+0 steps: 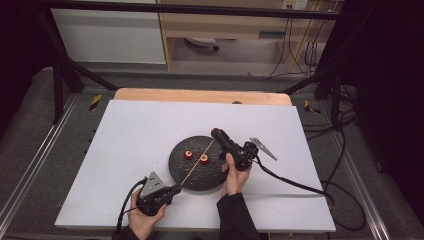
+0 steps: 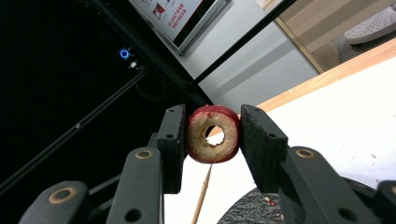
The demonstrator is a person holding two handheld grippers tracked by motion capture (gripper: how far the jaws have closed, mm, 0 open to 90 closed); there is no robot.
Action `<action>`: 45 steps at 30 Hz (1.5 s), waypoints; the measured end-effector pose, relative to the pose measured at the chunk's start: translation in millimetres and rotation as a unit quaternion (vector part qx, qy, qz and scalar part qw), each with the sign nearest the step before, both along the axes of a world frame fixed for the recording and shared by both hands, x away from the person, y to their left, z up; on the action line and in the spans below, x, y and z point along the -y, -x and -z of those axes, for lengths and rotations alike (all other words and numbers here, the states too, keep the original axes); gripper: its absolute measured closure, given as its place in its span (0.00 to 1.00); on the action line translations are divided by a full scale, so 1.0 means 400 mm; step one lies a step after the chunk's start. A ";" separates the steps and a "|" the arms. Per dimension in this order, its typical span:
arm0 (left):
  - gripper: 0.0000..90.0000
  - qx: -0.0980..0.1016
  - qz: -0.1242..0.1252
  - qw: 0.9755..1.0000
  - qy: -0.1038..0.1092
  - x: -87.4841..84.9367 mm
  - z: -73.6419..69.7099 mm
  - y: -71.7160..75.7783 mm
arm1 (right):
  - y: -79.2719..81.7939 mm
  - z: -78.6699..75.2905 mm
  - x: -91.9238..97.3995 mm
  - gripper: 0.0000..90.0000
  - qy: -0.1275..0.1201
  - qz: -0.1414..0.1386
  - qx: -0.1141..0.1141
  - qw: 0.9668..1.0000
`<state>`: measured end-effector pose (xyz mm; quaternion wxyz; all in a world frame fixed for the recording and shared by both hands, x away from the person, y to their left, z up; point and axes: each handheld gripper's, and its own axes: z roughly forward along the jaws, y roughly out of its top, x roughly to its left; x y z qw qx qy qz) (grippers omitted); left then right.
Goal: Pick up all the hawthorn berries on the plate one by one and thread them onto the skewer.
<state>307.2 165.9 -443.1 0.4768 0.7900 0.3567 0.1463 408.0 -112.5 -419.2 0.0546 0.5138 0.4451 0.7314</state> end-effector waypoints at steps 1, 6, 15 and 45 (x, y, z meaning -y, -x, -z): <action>0.98 0.002 -0.001 1.000 0.000 -0.001 0.000 0.001 | 0.000 -0.001 0.000 0.70 -0.001 -0.001 0.001 1.000; 0.98 0.002 -0.003 1.000 0.004 -0.002 -0.001 0.001 | -0.001 -0.003 0.002 0.70 -0.001 -0.001 0.002 1.000; 0.98 0.003 -0.011 1.000 0.014 0.014 -0.003 0.001 | 0.000 0.002 -0.002 0.70 -0.009 -0.003 -0.001 1.000; 0.98 -0.007 -0.037 0.999 0.037 0.097 -0.044 -0.056 | 0.024 0.018 -0.011 0.70 0.003 -0.015 -0.001 1.000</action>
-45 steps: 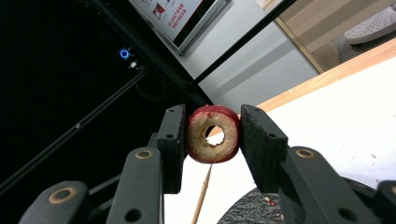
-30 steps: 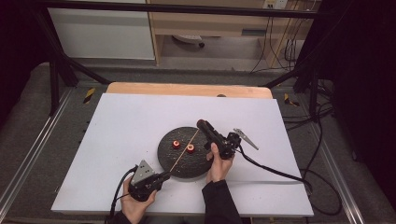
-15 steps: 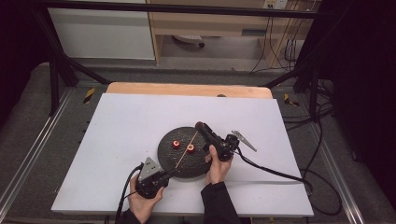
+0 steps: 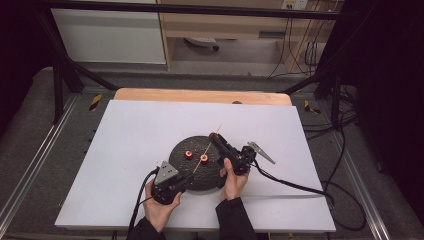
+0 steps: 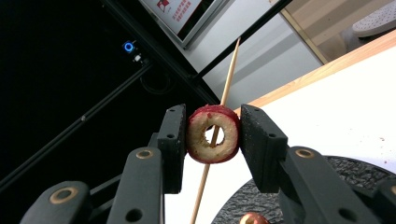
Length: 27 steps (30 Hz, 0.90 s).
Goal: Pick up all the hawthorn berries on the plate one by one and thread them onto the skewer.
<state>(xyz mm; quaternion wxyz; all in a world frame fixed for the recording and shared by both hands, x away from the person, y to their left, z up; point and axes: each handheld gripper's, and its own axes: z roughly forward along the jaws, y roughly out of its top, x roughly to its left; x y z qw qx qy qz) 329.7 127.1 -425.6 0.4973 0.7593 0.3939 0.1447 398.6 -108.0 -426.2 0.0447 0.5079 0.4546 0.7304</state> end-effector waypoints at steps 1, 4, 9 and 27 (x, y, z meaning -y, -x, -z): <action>0.98 0.000 0.000 1.000 -0.001 0.001 -0.001 -0.004 | 0.001 0.000 0.000 0.70 0.002 -0.004 -0.001 1.000; 0.98 -0.001 0.000 1.000 -0.001 0.008 -0.006 -0.015 | 0.003 0.002 -0.001 0.70 0.006 -0.007 -0.003 1.000; 0.98 -0.002 0.005 1.000 -0.001 0.017 -0.012 -0.034 | 0.011 0.003 0.000 0.70 0.018 -0.013 -0.002 1.000; 0.98 0.006 0.010 1.000 -0.004 0.061 -0.044 -0.083 | 0.035 0.014 -0.003 0.70 0.050 -0.046 -0.012 0.998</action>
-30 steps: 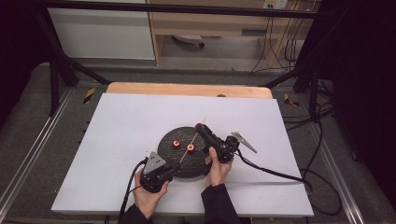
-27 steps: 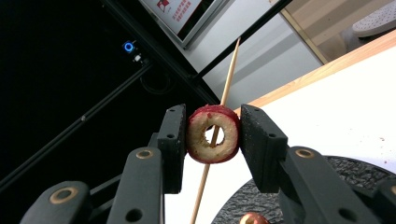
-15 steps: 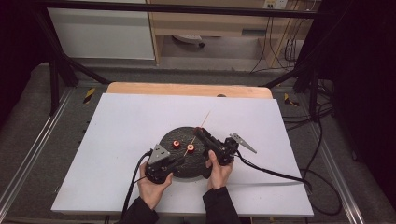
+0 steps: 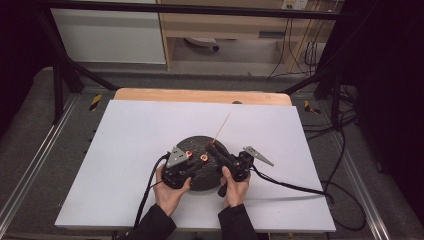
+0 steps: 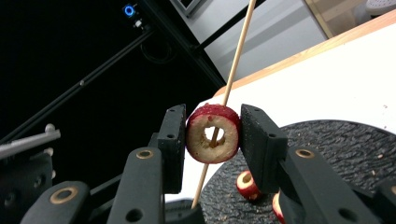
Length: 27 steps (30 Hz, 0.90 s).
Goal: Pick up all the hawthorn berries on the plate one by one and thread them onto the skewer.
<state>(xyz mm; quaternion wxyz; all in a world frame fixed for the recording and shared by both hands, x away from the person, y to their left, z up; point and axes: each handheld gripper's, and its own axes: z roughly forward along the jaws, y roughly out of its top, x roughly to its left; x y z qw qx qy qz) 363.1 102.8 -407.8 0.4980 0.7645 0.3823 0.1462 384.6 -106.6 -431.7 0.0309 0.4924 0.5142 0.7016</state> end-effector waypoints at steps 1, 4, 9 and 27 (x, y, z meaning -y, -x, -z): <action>0.98 0.001 0.000 1.000 -0.001 0.002 -0.001 -0.002 | 0.001 0.001 0.000 0.70 0.002 -0.002 0.001 1.000; 0.98 0.001 0.002 1.000 0.000 0.005 -0.001 -0.005 | 0.004 0.003 -0.001 0.70 0.006 -0.005 -0.002 1.000; 0.98 0.003 0.002 1.000 -0.001 0.004 0.002 -0.007 | 0.005 0.006 -0.002 0.70 0.012 -0.008 -0.004 1.000; 0.98 0.001 0.003 1.000 -0.012 -0.075 0.012 0.011 | 0.003 -0.022 0.024 0.37 0.082 -0.040 -0.002 0.996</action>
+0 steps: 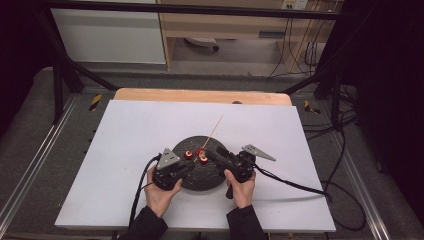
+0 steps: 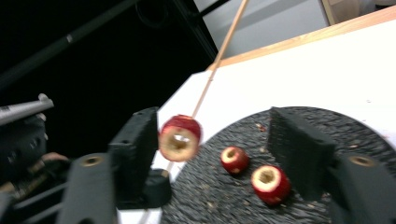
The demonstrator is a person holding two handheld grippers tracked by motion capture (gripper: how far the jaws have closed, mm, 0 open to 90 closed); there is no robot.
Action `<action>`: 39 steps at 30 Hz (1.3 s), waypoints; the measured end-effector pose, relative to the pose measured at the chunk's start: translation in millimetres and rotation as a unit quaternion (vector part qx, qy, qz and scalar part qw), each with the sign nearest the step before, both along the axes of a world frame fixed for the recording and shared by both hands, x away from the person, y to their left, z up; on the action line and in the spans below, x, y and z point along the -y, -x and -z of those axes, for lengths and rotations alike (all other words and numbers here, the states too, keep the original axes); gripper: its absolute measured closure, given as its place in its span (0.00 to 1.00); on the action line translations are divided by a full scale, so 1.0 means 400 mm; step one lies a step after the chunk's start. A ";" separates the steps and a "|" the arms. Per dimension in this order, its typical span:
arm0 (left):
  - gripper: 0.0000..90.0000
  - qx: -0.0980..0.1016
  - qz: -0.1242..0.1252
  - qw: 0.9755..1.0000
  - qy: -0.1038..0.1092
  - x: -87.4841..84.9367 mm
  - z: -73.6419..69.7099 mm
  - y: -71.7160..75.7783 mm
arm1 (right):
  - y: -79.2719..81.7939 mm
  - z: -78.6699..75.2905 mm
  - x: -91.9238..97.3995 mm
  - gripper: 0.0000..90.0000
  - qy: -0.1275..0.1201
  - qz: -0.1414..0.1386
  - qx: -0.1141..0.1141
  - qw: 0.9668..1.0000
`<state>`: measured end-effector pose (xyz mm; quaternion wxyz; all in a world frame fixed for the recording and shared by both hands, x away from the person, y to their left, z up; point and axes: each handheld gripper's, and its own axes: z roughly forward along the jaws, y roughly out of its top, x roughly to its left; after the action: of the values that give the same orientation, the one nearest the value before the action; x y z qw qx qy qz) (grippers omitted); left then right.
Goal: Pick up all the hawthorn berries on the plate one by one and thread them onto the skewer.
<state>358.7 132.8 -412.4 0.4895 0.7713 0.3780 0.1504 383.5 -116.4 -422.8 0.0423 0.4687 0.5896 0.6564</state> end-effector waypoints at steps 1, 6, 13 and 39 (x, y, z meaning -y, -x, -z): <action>0.98 0.001 0.000 1.000 -0.003 -0.007 0.000 0.001 | -0.001 -0.003 0.004 0.31 0.014 -0.003 0.003 1.000; 0.98 0.001 0.001 1.000 -0.016 -0.055 0.006 0.016 | -0.008 -0.006 0.017 0.11 0.075 -0.017 -0.005 0.997; 0.98 -0.005 0.001 1.000 -0.027 -0.119 0.011 0.034 | -0.017 -0.002 0.028 0.04 0.145 -0.052 -0.020 0.988; 0.98 -0.010 -0.008 0.998 -0.054 -0.244 0.058 0.085 | -0.112 -0.064 -0.044 0.06 0.374 -0.162 -0.063 0.911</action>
<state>324.7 230.4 -435.5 0.4420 0.7952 0.3802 0.1665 428.4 -98.7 -397.1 0.0701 0.3570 0.8611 0.3551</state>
